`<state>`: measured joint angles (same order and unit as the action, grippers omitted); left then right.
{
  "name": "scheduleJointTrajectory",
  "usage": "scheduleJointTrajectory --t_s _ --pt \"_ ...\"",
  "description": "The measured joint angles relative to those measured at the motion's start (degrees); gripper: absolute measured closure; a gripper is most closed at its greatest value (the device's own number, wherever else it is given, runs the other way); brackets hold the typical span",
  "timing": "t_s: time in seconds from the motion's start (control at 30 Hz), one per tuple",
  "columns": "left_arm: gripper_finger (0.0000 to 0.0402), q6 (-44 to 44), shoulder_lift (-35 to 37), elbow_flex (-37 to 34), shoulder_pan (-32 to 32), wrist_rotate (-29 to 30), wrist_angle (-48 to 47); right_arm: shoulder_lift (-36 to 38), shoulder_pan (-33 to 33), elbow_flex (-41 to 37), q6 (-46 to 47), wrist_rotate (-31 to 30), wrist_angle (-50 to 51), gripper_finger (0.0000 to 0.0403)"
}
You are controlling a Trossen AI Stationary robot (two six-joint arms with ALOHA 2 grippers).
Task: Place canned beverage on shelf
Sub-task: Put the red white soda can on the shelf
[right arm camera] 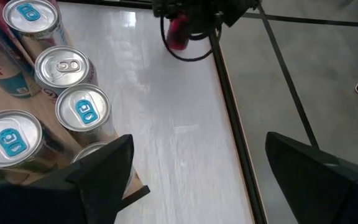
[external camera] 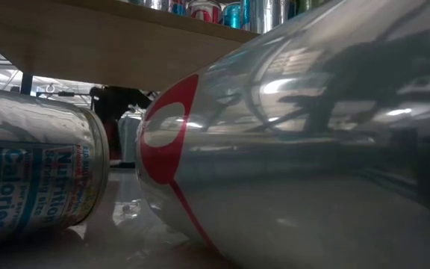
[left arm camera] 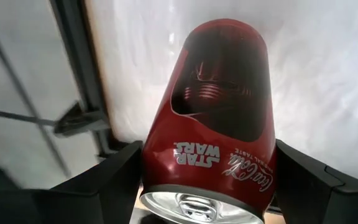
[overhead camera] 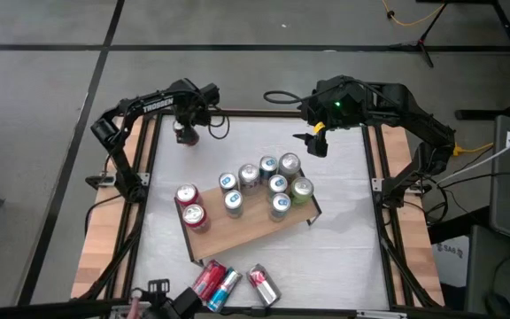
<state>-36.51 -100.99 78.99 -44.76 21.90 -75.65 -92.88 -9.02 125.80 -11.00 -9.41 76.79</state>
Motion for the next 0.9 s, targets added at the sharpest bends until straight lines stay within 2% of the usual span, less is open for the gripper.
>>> scheduleJointTrajectory --t_s 0.2,0.43,0.7,0.9 --pt "0.0117 -0.2 0.0 -2.1 1.8 4.5 2.3 0.0 0.0 0.0 0.0 0.0 0.0 0.0047" --pt "0.0115 -0.3 0.1 -4.0 3.3 5.2 3.1 0.0 0.0 0.0 0.0 0.0 0.0 0.0047" --pt "0.0081 -0.3 0.1 -5.2 5.1 7.5 4.0 0.0 0.0 0.0 0.0 0.0 0.0 0.0047" --pt "0.0086 0.1 0.1 -5.2 5.1 7.1 4.1 0.0 0.0 0.0 0.0 0.0 0.0 0.0047"
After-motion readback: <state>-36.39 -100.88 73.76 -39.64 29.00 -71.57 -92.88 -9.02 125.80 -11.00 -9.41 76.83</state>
